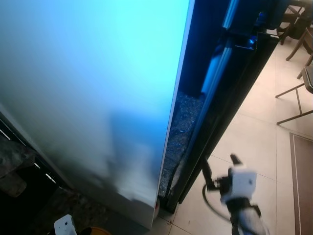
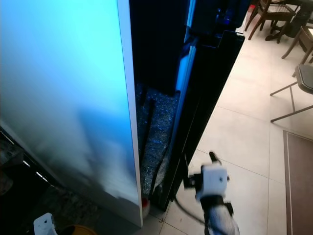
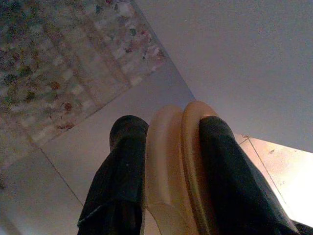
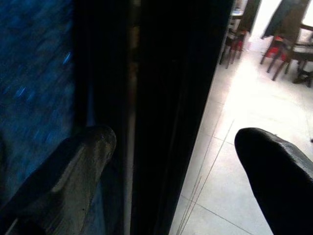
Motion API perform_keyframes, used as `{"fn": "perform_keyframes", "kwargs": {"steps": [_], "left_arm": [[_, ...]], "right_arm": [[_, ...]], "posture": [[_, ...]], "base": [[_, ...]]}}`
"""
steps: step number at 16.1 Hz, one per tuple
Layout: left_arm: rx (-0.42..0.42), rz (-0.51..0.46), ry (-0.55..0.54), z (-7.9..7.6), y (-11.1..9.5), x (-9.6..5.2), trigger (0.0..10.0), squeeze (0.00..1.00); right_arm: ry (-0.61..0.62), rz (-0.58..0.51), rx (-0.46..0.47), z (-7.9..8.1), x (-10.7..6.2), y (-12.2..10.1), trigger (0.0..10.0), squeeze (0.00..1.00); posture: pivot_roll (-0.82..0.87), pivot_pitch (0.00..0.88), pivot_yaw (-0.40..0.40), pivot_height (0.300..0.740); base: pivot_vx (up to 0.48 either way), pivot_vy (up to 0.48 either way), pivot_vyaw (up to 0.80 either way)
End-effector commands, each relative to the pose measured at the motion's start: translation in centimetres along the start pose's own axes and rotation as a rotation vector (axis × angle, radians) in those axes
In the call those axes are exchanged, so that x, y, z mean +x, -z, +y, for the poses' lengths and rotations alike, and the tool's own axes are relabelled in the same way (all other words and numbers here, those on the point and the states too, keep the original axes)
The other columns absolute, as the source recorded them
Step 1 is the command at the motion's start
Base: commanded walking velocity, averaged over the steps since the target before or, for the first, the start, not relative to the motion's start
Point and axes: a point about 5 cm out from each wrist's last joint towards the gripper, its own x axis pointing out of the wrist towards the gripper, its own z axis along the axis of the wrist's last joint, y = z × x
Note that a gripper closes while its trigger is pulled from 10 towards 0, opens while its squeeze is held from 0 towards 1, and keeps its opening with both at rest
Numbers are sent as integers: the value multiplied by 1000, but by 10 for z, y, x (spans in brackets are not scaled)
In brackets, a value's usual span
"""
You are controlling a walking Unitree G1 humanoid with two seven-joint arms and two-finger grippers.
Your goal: Restocking fridge
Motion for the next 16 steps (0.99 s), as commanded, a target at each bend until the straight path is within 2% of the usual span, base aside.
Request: {"fn": "perform_keyframes", "kwargs": {"steps": [1,4,6,7,10,12,16], "left_arm": [[13,26,-6,2,5,-1,10000,0],[32,30,4,-1,5,0,10000,0],[33,31,5,-1,5,-1,10000,0],[35,31,5,0,5,-1,10000,0],[54,35,17,-4,5,0,10000,0],[55,39,20,-4,6,0,10000,0],[63,49,18,-3,9,-1,10000,0]], "right_arm": [[16,-11,45,1,6,-8,10000,0],[-58,15,80,16,16,-11,10000,0],[-150,28,87,28,17,-12,10000,0],[-152,31,80,29,17,-13,10000,0],[-104,17,49,20,30,-17,10000,0],[-57,-28,23,12,35,-27,10000,0],[-66,-11,22,13,38,-25,10000,0]], "posture": [[37,35,-2,740],[49,44,6,740],[47,45,7,740],[49,47,7,740],[38,58,11,740],[38,53,6,740],[35,45,5,740]], "base": [[0,0,0],[0,0,0],[0,0,0],[0,0,0],[0,0,0],[0,0,0],[0,0,0]]}}
